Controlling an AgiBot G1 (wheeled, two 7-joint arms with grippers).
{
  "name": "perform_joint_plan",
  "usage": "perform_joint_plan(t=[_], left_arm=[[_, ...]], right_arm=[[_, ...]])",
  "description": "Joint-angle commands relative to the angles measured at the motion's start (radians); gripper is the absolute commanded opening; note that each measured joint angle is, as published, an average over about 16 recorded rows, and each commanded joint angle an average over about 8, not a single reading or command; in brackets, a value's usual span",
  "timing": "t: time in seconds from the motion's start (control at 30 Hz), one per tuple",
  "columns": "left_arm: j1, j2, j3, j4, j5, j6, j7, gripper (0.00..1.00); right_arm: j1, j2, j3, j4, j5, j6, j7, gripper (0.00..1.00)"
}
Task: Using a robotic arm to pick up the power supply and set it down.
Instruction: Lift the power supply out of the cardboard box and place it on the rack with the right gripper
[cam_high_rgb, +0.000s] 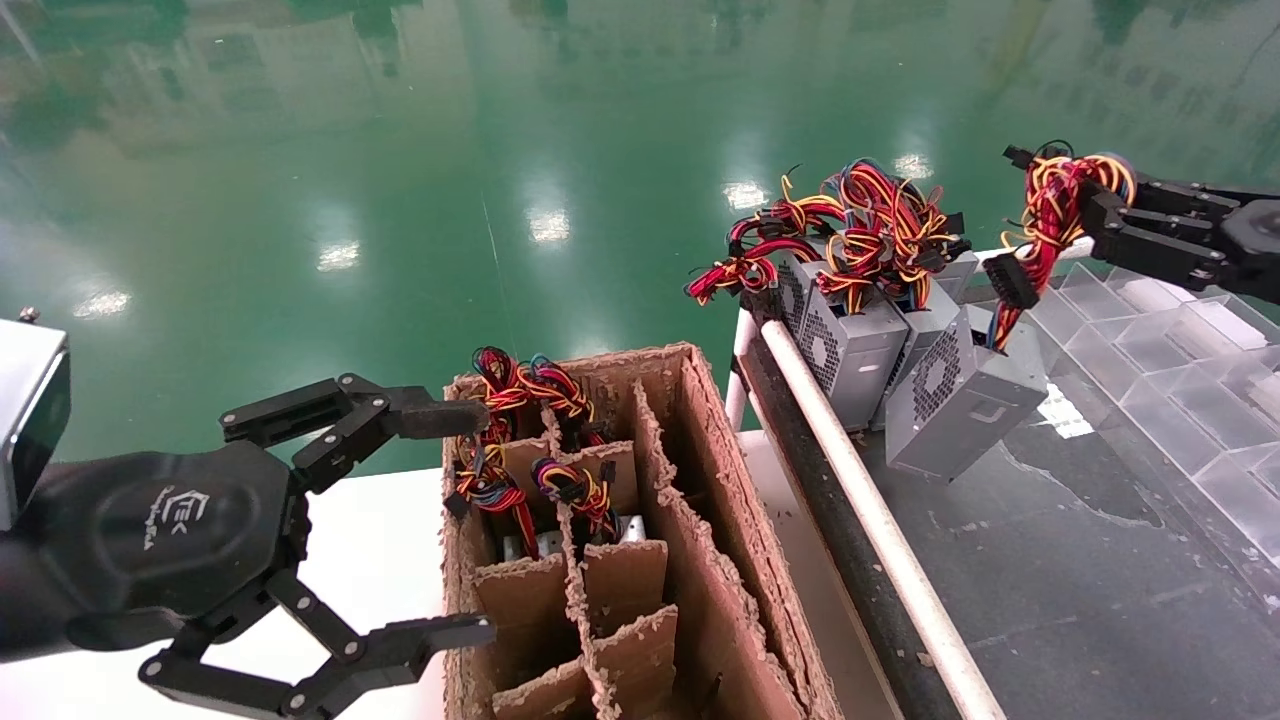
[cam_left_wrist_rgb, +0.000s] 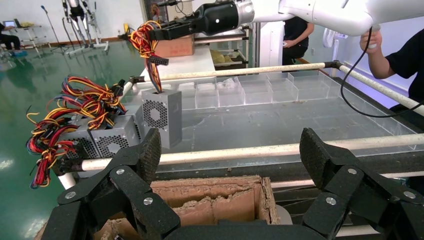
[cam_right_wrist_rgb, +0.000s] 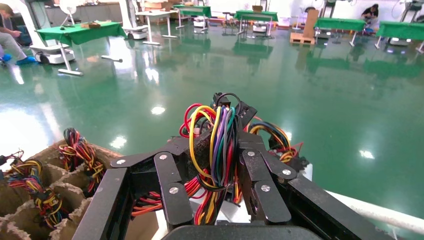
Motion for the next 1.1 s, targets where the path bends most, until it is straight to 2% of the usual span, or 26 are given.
perform_joint_plan(t=[0.03, 0.43, 0.8, 1.1], left_arm=[[0.000, 0.000, 0.000, 0.000, 0.000, 0.000, 0.000, 1.00], [0.000, 0.000, 0.000, 0.000, 0.000, 0.000, 0.000, 1.00], [0.000, 0.000, 0.000, 0.000, 0.000, 0.000, 0.000, 1.00], [0.000, 0.000, 0.000, 0.000, 0.000, 0.000, 0.000, 1.00]], right_arm=[[0.016, -0.008, -0.007, -0.029, -0.011, -0.007, -0.008, 0.00], [0.146, -0.054, -0.050, -0.226, -0.088, -0.030, -0.077, 0.00], [0.279, -0.128, -0.088, -0.379, -0.156, -0.015, -0.153, 0.00], [0.328, -0.154, -0.097, -0.482, -0.172, -0.030, -0.209, 0.00]])
